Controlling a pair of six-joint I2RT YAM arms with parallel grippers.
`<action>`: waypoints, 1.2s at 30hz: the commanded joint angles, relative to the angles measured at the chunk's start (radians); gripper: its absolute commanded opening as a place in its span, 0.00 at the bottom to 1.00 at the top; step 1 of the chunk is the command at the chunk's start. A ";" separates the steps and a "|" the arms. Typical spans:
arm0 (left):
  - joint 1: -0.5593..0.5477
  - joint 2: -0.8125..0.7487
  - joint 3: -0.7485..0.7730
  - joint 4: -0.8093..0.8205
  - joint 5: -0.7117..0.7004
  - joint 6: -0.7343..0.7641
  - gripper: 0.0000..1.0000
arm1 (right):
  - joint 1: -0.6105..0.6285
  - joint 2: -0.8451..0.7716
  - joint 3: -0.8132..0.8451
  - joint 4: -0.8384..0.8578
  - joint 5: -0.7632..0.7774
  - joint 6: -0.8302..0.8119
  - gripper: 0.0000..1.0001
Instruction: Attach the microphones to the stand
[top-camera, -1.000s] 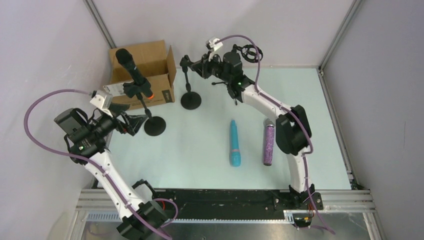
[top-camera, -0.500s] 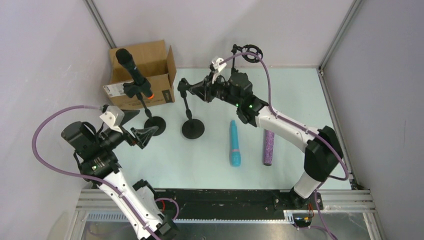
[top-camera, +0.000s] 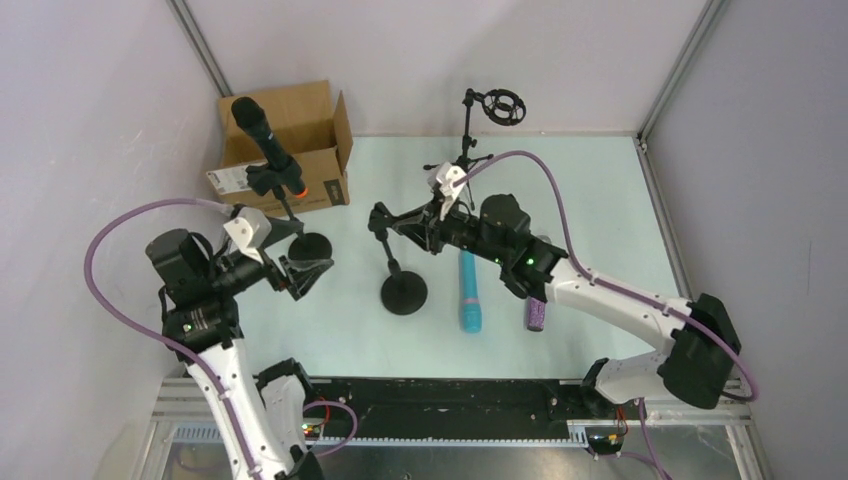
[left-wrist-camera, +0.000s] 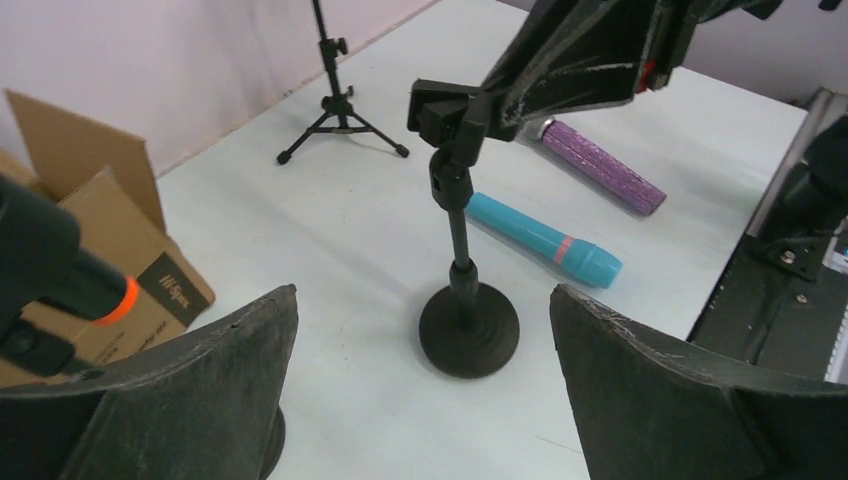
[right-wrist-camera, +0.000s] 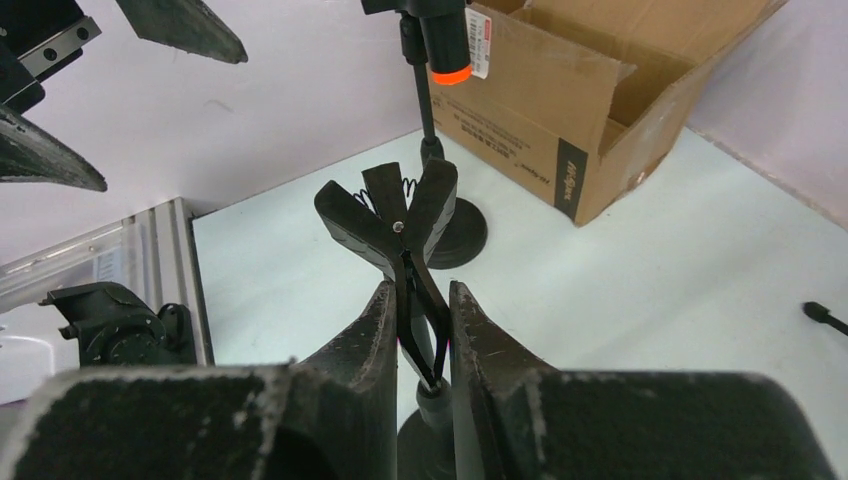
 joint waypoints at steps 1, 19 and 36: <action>-0.087 -0.049 -0.022 0.004 -0.069 -0.026 1.00 | 0.008 -0.115 -0.039 0.077 0.027 -0.028 0.00; -0.177 -0.073 -0.058 0.005 -0.077 0.005 1.00 | -0.019 -0.205 -0.164 0.078 0.048 0.077 0.38; -0.198 -0.022 -0.039 0.004 -0.087 0.030 1.00 | -0.105 -0.385 -0.168 -0.085 0.191 0.166 0.98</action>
